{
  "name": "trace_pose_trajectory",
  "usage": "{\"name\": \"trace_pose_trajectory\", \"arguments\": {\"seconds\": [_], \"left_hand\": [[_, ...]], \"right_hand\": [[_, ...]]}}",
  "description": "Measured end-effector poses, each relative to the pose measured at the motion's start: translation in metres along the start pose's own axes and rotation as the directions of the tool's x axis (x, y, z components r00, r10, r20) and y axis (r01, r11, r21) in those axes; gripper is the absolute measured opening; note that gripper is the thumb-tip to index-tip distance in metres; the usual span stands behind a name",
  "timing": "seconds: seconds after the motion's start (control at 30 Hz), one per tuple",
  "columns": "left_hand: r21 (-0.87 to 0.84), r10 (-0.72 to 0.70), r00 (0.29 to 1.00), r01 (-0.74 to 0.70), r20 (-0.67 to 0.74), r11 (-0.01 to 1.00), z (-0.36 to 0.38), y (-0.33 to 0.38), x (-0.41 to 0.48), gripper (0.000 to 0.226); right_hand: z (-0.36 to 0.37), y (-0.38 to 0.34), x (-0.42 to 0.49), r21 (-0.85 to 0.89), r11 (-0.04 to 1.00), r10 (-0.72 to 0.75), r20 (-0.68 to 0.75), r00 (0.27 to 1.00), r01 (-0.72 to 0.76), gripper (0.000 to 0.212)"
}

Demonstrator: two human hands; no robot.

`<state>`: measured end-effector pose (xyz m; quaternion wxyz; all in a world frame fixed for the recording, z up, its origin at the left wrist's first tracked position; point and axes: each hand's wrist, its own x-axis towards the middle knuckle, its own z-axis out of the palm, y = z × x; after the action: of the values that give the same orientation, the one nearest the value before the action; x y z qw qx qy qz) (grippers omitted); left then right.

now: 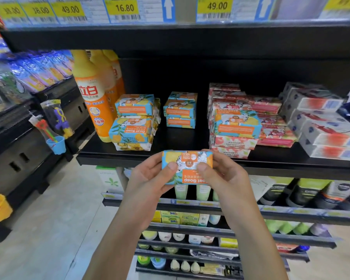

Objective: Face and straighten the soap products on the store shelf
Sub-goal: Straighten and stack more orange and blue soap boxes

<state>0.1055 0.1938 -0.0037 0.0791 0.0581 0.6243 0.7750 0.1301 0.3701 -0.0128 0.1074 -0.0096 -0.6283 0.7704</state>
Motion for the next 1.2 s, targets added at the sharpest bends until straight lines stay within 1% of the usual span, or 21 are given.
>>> {"name": "trace_pose_trajectory", "arguments": {"seconds": [0.2, 0.37, 0.47, 0.6, 0.8, 0.93, 1.03, 1.2], "left_hand": [[-0.032, 0.014, 0.999, -0.012, 0.041, 0.999, 0.004, 0.002, -0.001, 0.04], [-0.039, 0.012, 0.999, -0.01, 0.047, 0.999, 0.003, 0.007, -0.002, 0.042], [-0.04, 0.003, 0.999, -0.001, 0.05, 0.999, 0.003, 0.008, -0.004, 0.039], [-0.062, -0.032, 0.996, 0.037, 0.079, 0.997, 0.003, 0.006, -0.006, 0.051], [-0.097, -0.078, 0.991, 0.088, 0.105, 0.991, 0.01, 0.004, -0.005, 0.059], [-0.118, -0.051, 0.995, 0.061, 0.091, 0.991, 0.015, 0.004, -0.004, 0.052], [-0.113, -0.023, 0.995, 0.034, 0.1, 0.993, 0.018, 0.003, -0.002, 0.047], [-0.103, 0.011, 0.995, 0.0, 0.101, 0.995, 0.021, 0.002, 0.002, 0.048]], "right_hand": [[-0.002, -0.002, -0.002, 0.015, 0.998, -0.054, -0.005, 0.999, 0.054, 0.045], [-0.001, -0.002, -0.002, 0.036, 0.996, -0.084, 0.002, 0.996, 0.084, 0.046], [-0.004, -0.002, -0.004, 0.04, 0.992, -0.12, 0.016, 0.993, 0.119, 0.046], [-0.01, -0.003, -0.008, 0.028, 0.984, -0.177, 0.036, 0.984, 0.176, 0.047], [-0.019, -0.004, -0.013, -0.02, 0.971, -0.238, 0.063, 0.969, 0.24, 0.047], [-0.022, -0.006, -0.015, -0.042, 0.97, -0.235, 0.06, 0.97, 0.238, 0.046], [-0.025, -0.01, -0.015, -0.052, 0.976, -0.207, 0.046, 0.977, 0.21, 0.045], [-0.028, -0.012, -0.015, -0.032, 0.995, -0.091, 0.014, 0.996, 0.091, 0.048]]}}
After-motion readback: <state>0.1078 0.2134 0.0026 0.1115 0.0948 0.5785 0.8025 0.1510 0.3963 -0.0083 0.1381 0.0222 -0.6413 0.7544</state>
